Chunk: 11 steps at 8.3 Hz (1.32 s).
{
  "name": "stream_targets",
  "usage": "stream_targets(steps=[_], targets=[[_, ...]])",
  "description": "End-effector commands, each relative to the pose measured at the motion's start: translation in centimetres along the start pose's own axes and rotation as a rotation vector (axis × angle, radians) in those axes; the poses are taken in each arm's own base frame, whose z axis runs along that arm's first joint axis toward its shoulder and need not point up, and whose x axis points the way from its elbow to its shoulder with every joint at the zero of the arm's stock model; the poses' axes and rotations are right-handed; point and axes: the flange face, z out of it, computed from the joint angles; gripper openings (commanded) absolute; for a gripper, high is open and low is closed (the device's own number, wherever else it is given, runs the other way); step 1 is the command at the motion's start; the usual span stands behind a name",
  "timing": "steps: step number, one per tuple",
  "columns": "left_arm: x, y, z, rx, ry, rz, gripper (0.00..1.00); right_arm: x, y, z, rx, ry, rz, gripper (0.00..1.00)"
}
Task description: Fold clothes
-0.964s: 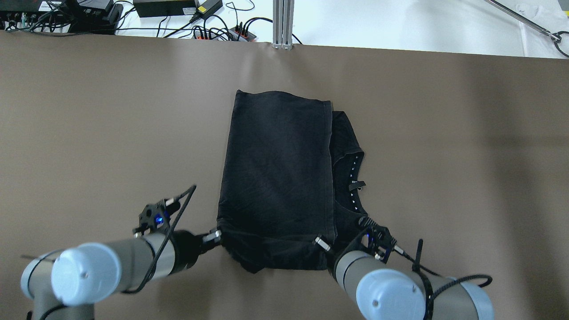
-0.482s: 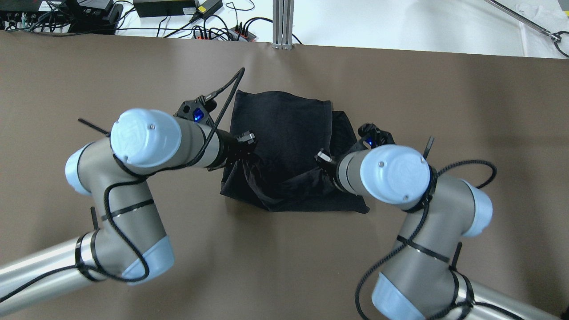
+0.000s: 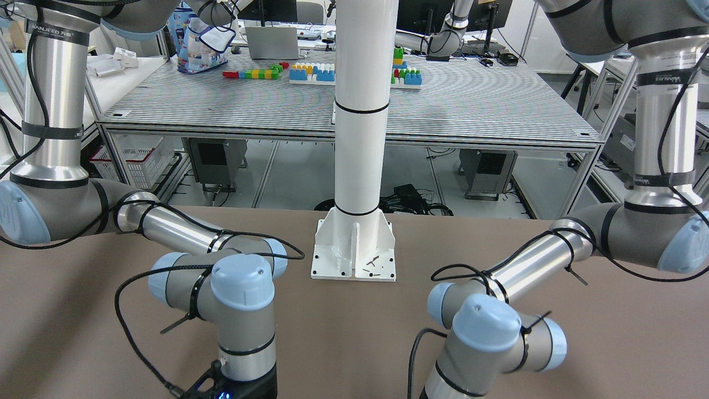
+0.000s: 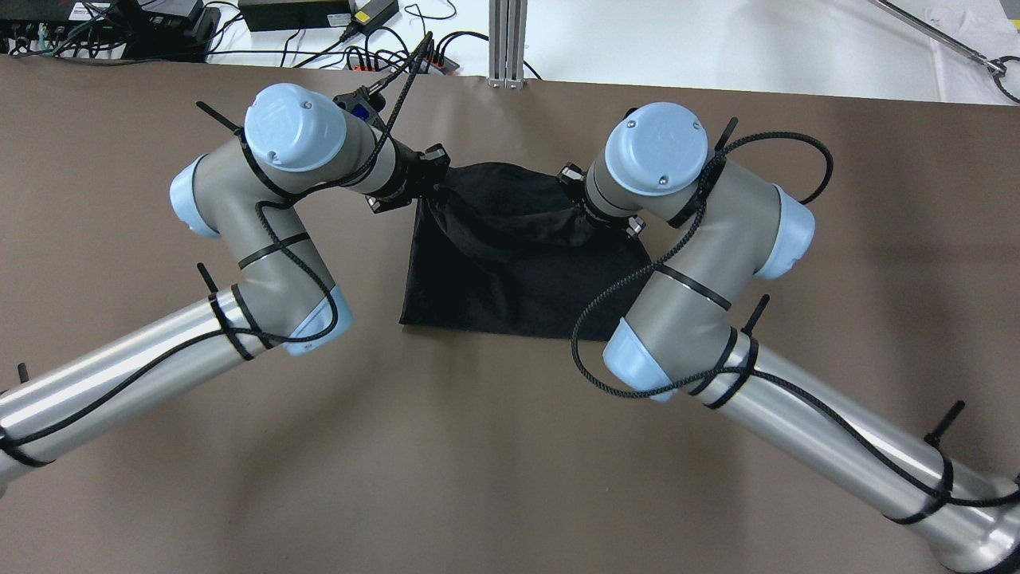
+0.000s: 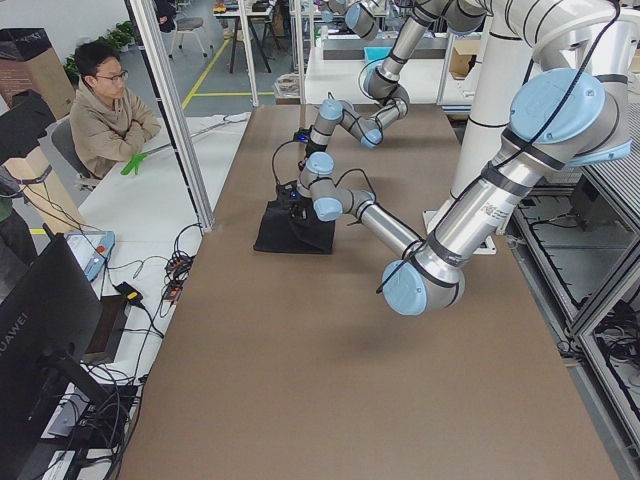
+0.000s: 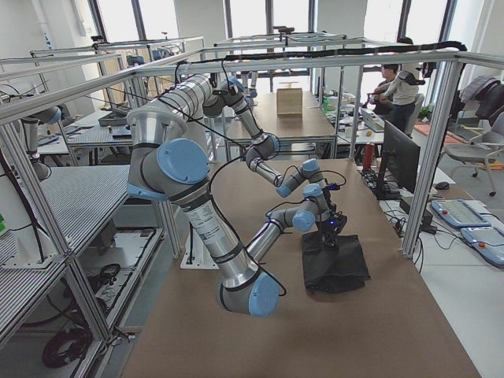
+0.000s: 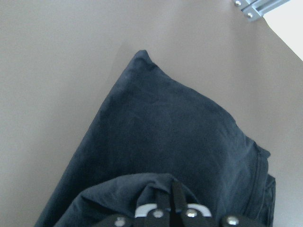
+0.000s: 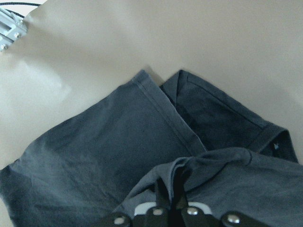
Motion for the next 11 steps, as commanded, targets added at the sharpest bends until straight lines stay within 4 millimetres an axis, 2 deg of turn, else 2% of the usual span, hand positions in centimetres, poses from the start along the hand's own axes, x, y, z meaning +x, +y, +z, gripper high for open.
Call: stream_targets(steps=[1, 2, 3, 6, 7, 8, 9, 10, 11], targets=[[-1.1, -6.4, 7.0, 0.051, -0.017, 0.037, 0.23, -0.2, -5.5, 9.7, 0.035, -0.031, -0.149, 0.94], [-1.2, -7.0, 7.7, 0.067, -0.025, 0.063, 0.99, -0.1, -6.4, 11.0, 0.051, -0.036, -0.200, 0.94], [-1.1, -7.2, 7.8, 0.090, -0.026, 0.070, 1.00, -1.5, -7.1, 10.1, 0.064, -0.049, -0.222, 0.94], [-0.6, -7.6, 7.6, 0.095, -0.022, 0.068, 1.00, -1.6, -7.8, 10.0, 0.071, -0.046, -0.245, 0.94], [-0.5, -8.3, 7.2, 0.102, -0.019, 0.080, 1.00, -1.1, -8.3, 10.2, 0.079, -0.038, -0.305, 0.94], [-0.5, -9.4, 6.6, 0.110, -0.022, 0.173, 1.00, 0.5, -8.9, 11.0, 0.083, -0.011, -0.416, 0.94], [-0.7, -10.6, 6.0, 0.124, -0.041, 0.377, 1.00, 2.6, -10.4, 11.9, 0.100, 0.029, -0.601, 0.94], [-1.9, -13.0, 5.4, 0.145, -0.083, 0.565, 1.00, 5.5, -14.5, 12.1, 0.120, 0.084, -0.779, 0.94], [-5.6, -17.6, 3.9, 0.173, -0.160, 0.685, 1.00, 8.6, -19.4, 11.6, 0.139, 0.146, -0.908, 0.94]])
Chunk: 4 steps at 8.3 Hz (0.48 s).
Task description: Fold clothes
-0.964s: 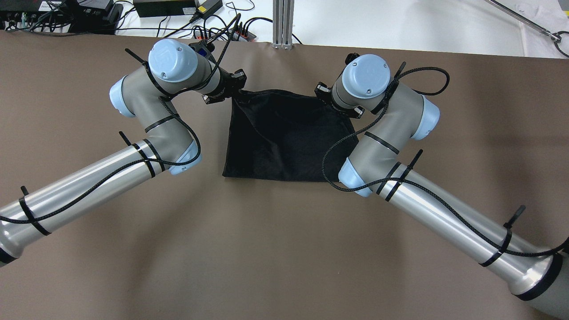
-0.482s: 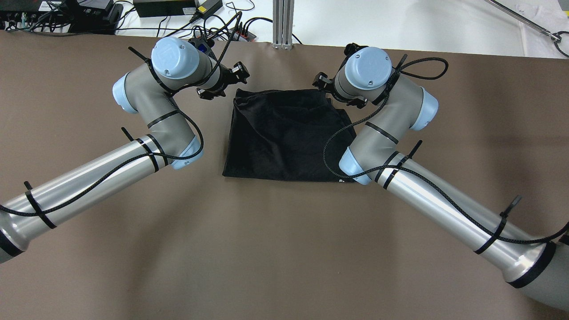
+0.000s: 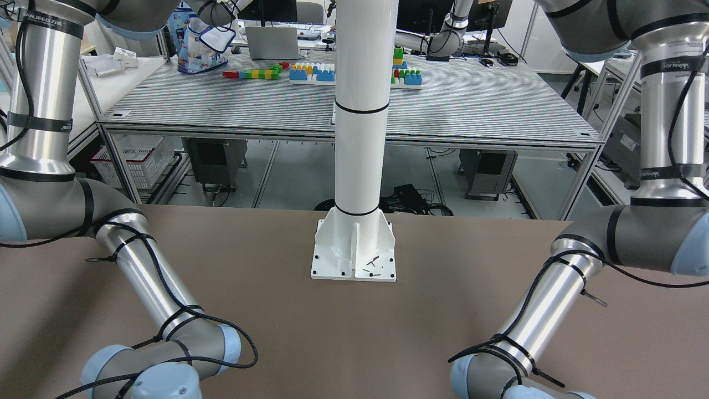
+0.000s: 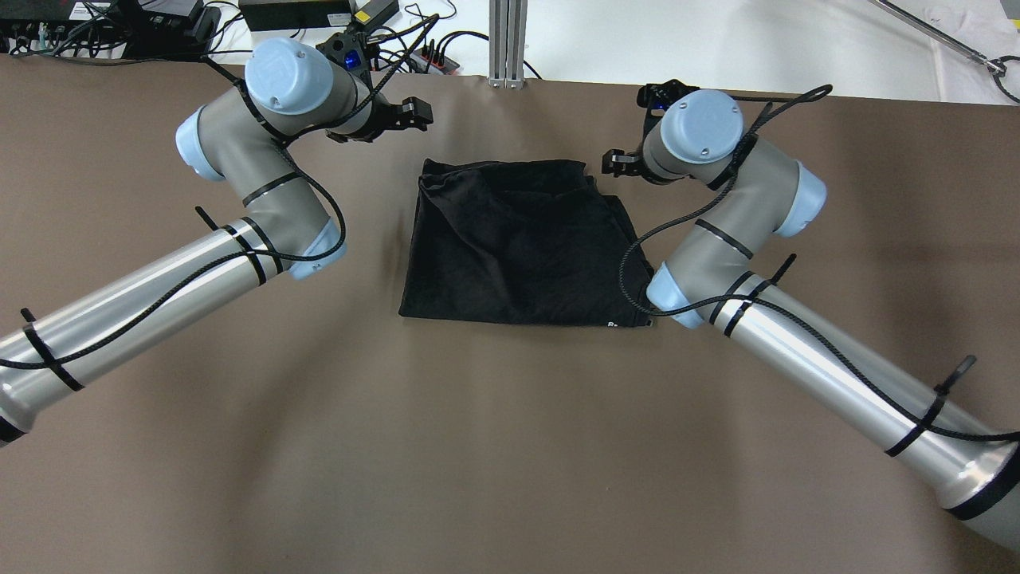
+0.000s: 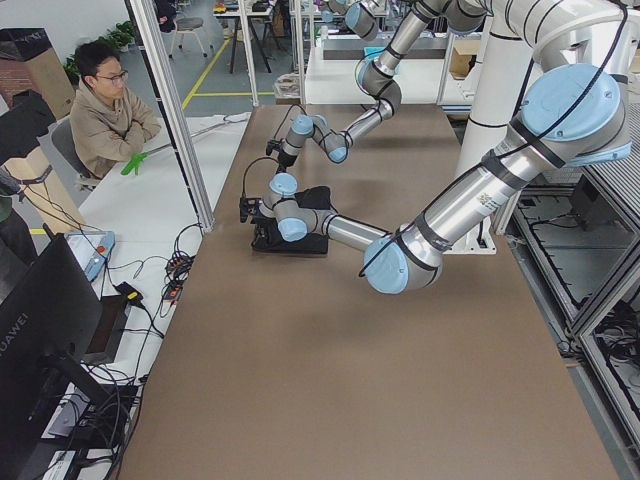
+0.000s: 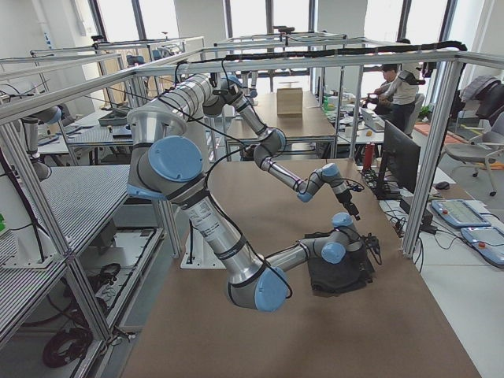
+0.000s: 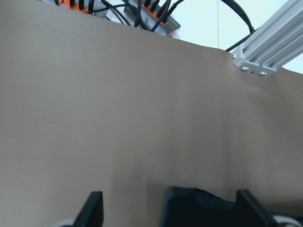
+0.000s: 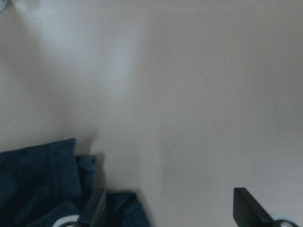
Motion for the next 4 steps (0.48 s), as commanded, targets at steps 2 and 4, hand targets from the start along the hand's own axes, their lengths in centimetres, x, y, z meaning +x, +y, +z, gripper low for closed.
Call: stream_targets(steps=[2, 4], targets=[[-17.7, -7.2, -3.7, 0.091, -0.231, 0.558, 1.00, 20.4, -4.9, 0.9, -0.018, 0.198, -0.461, 0.94], [-32.5, -5.5, -7.8, 0.161, -0.402, 0.730, 1.00, 36.2, -3.0, 0.3, -0.014, 0.275, -0.611, 0.94]])
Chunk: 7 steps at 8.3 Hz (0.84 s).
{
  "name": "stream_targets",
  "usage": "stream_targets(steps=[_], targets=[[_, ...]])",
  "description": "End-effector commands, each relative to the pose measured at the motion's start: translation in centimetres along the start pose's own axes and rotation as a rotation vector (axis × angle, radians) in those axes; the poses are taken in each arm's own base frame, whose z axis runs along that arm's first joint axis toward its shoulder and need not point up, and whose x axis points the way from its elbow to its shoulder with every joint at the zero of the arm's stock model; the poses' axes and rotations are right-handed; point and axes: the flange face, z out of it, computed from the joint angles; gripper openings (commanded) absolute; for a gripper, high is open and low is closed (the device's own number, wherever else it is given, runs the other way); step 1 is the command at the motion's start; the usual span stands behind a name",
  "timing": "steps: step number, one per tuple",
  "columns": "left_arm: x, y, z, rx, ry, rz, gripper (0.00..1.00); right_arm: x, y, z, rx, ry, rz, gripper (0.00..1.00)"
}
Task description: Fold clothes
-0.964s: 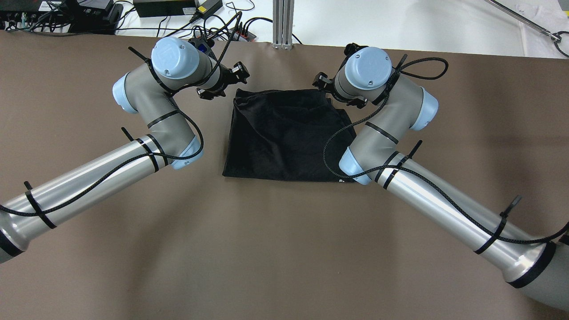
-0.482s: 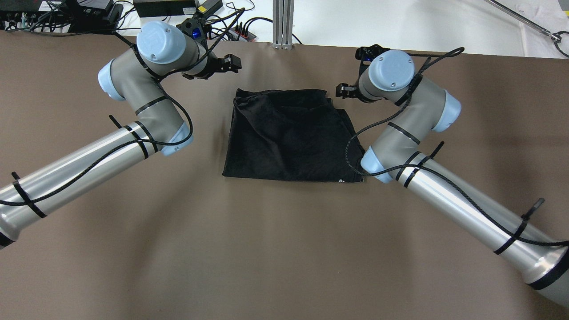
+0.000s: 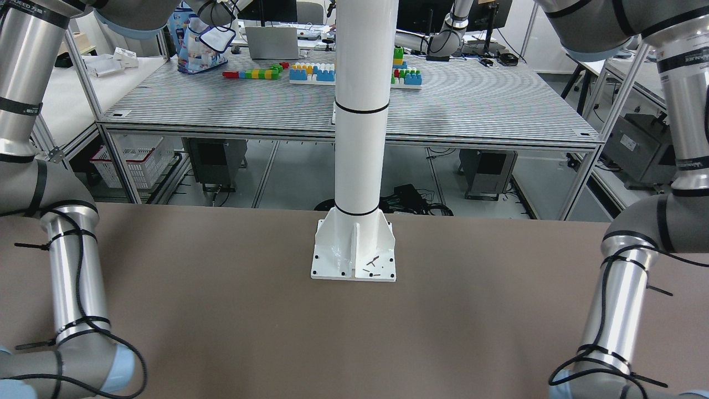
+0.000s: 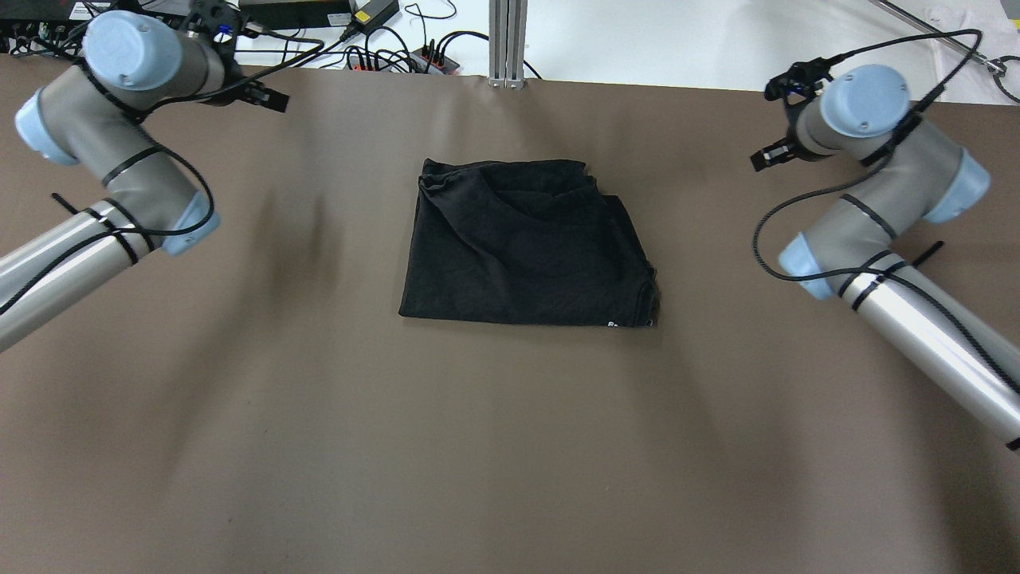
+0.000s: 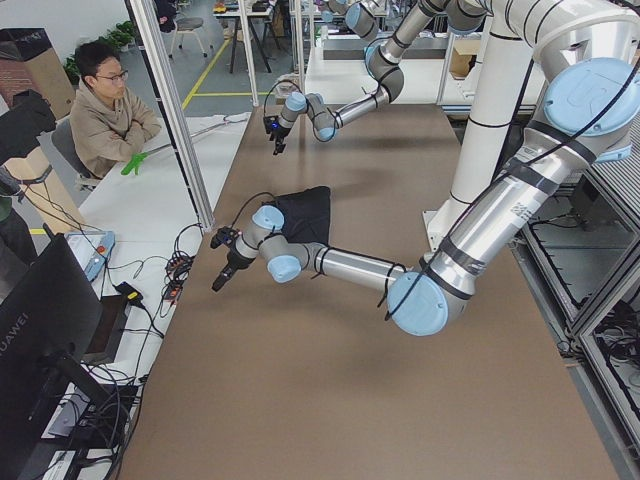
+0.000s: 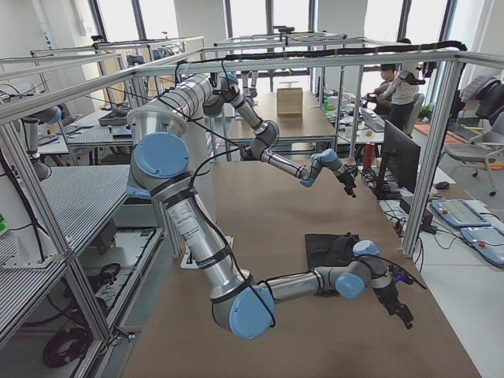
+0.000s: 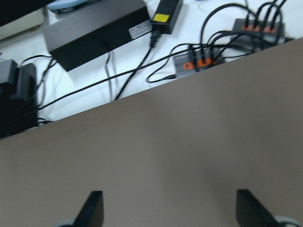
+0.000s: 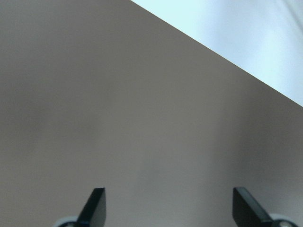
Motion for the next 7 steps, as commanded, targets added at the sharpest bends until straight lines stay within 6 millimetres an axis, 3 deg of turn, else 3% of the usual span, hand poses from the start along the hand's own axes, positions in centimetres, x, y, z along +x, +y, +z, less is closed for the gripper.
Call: stream_targets(steps=[1, 2, 3, 5, 6, 7], targets=[[-16.1, 11.6, -2.3, 0.067, -0.232, 0.240, 1.00, 18.2, 11.6, 1.5, 0.015, 0.116, -0.184, 0.94], [-20.6, 12.9, -3.4, 0.055, -0.299, 0.276, 1.00, 23.0, 14.0, 0.5, 0.019, 0.154, -0.217, 0.94], [-25.0, 12.9, -4.9, 0.038, -0.339, 0.310, 1.00, 26.8, 16.9, -0.1, -0.007, 0.186, -0.221, 0.94], [-37.9, 16.4, -12.2, 0.015, -0.328, 0.408, 1.00, 32.6, 20.3, -2.6, -0.026, 0.232, -0.237, 0.94], [-40.8, 17.5, -14.7, 0.035, -0.301, 0.400, 1.00, 34.4, 22.5, -3.8, -0.035, 0.247, -0.245, 0.94], [-40.1, 16.8, -16.7, 0.064, -0.263, 0.398, 1.00, 34.6, 24.4, -4.5, -0.036, 0.250, -0.254, 0.94]])
